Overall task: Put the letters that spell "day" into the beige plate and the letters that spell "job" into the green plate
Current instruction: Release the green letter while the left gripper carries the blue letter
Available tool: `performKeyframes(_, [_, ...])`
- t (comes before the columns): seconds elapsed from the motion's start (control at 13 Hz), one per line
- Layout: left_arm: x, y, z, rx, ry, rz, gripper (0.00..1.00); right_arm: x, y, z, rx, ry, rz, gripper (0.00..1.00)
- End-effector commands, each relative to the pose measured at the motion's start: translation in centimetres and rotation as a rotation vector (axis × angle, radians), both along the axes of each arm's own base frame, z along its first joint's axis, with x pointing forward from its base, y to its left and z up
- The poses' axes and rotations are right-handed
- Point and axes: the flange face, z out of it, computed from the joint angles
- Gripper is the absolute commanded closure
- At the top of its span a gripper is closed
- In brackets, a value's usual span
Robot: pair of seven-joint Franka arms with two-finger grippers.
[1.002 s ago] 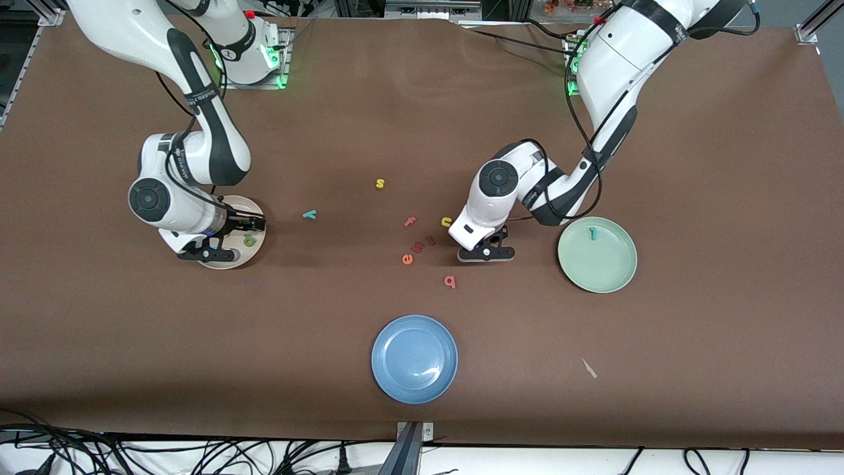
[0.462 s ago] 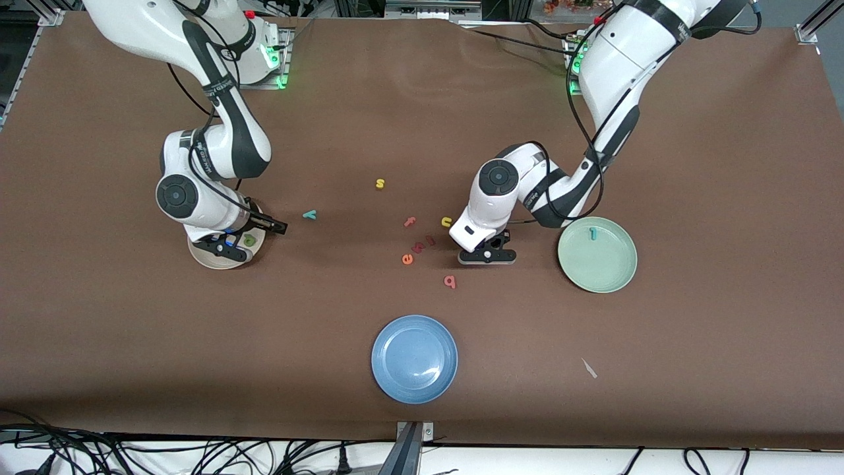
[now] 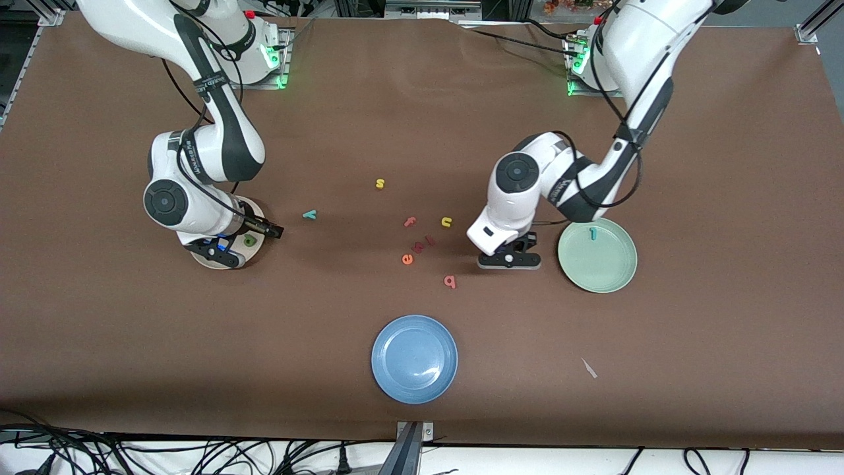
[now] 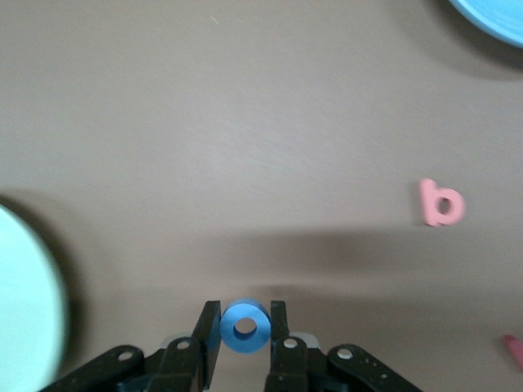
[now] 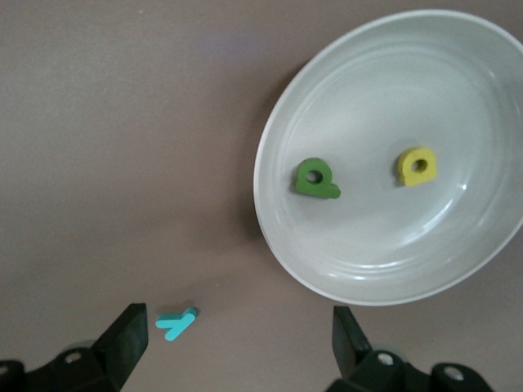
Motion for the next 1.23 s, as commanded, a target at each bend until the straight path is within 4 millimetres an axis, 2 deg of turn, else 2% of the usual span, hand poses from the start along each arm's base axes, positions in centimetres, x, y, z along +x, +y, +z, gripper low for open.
performKeyframes(0.0, [0.8,3.7,1.8,0.050,0.017,-0.101,0.93,0.0,2.2,0.5,-0.034,-0.009,-0.154,0.00])
performKeyframes(0.31, [2.0,10.2,3.9,0.056,0.076,-0.159,0.93,-0.2,4.5,0.7,-0.068,-0.036,-0.319,0.00])
performKeyframes(0.46, [1.3,13.5,3.9,0.051,0.112,-0.192,0.93,-0.1,4.4,0.9,-0.076,-0.038,-0.358,0.00])
performKeyframes(0.54, [0.5,14.4,4.2,0.050,0.121,-0.211,0.93,-0.2,4.4,0.8,-0.079,-0.037,-0.368,0.00])
performKeyframes(0.62, [-0.1,15.1,3.7,0.043,0.138,-0.211,0.93,-0.1,4.4,0.9,-0.083,-0.038,-0.389,0.00])
performKeyframes(0.77, [-1.5,17.3,1.2,0.030,0.163,-0.196,0.93,0.1,4.5,1.4,-0.082,-0.044,-0.403,0.00])
performKeyframes(0.92, [-3.1,17.3,-1.0,-0.014,0.111,-0.218,0.92,0.0,5.1,1.3,-0.082,-0.044,-0.398,0.00])
performKeyframes(1.0, [-4.0,17.6,-2.2,-0.035,0.095,-0.220,0.92,0.0,4.7,1.2,-0.086,-0.036,-0.400,0.00])
performKeyframes(1.08, [-4.1,18.6,-2.8,-0.050,0.075,-0.212,0.92,0.1,4.5,1.3,-0.086,-0.035,-0.401,0.00])
performKeyframes(1.16, [-4.0,18.7,-3.3,-0.040,0.057,-0.241,0.92,-0.1,4.9,1.2,-0.095,-0.026,-0.390,0.00])
